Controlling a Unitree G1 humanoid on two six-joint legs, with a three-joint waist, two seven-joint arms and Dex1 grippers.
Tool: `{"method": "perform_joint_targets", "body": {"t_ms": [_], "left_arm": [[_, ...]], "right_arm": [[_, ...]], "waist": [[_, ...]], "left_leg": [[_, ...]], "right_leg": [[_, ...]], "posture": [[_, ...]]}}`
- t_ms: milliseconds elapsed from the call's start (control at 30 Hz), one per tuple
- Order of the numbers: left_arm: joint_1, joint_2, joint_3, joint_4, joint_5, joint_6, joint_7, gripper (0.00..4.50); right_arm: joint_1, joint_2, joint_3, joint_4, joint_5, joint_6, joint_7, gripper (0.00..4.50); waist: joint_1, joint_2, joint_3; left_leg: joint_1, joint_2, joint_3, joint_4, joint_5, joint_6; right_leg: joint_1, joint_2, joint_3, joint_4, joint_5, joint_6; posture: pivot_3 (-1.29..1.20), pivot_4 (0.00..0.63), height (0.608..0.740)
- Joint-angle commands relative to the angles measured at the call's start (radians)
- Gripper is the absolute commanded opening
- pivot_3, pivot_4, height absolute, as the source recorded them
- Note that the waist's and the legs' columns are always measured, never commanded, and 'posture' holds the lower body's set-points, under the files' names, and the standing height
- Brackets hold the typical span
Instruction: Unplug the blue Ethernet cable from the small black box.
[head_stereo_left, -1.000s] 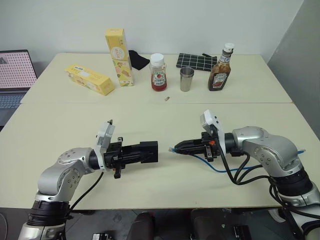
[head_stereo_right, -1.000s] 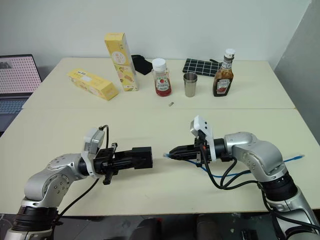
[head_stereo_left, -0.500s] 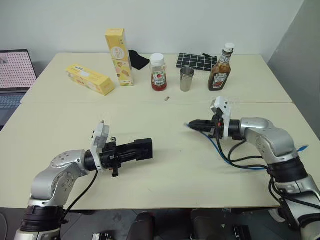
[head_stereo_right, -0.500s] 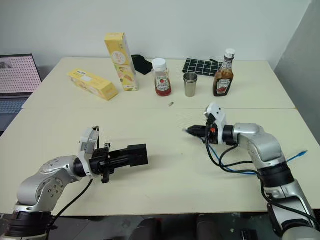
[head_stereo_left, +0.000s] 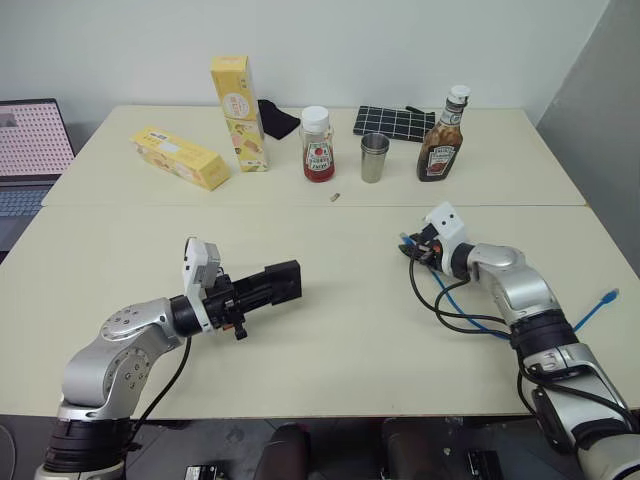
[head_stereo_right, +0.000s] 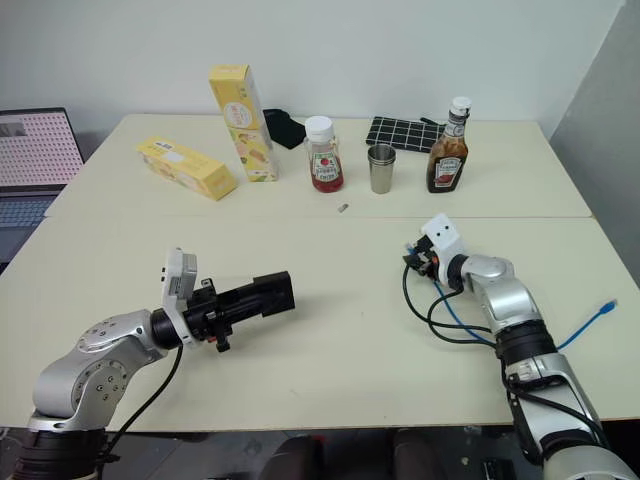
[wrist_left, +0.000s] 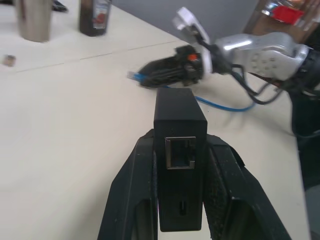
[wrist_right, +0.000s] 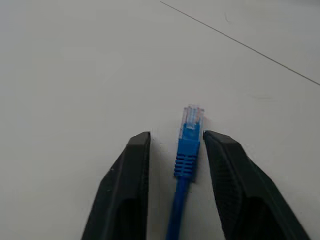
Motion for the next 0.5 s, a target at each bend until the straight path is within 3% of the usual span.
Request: {"method": "perform_joint_targets", "body": {"t_ms": [33, 167, 300, 500], "left_arm": [[-0.023, -0.035, 0.075, 0.060, 0.072, -0.119, 0.098, 0.78], [-0.041, -0.084, 0.102, 0.185, 0.225, -0.339, 0.207, 0.78], [-0.075, -0.128, 0.137, 0.364, 0.357, -0.582, 0.334, 0.78], [-0.140, -0.191, 0.186, 0.620, 0.405, -0.790, 0.466, 0.78]], "right_arm": [[0.007, -0.059, -0.041, -0.200, 0.051, -0.003, 0.106, 2.69], [0.019, -0.070, -0.021, -0.394, 0.125, 0.075, 0.194, 2.77], [-0.001, -0.007, 0.042, -0.543, 0.173, 0.181, 0.197, 2.77], [-0.024, 0.096, 0.141, -0.572, 0.140, 0.227, 0.159, 2.77]], "waist": [[0.000, 0.000, 0.000], [-0.001, 0.000, 0.000], [-0.002, 0.000, 0.000], [0.004, -0.001, -0.001]], "left_leg": [[0.000, 0.000, 0.000, 0.000, 0.000, 0.000], [0.000, 0.000, -0.001, 0.000, 0.000, 0.000], [0.001, 0.001, 0.000, 0.000, 0.000, 0.000], [0.000, 0.000, -0.002, 0.001, 0.000, 0.000]], "right_leg": [[0.000, 0.000, 0.000, 0.000, 0.000, 0.000], [0.000, 0.000, 0.000, 0.000, 0.000, 0.000], [0.000, -0.001, 0.000, 0.000, 0.000, 0.000], [0.000, -0.001, -0.002, 0.000, 0.000, 0.000]], "posture": [[0.00, 0.150, 0.740], [0.00, 0.150, 0.740], [0.00, 0.150, 0.740], [0.00, 0.150, 0.740]]}}
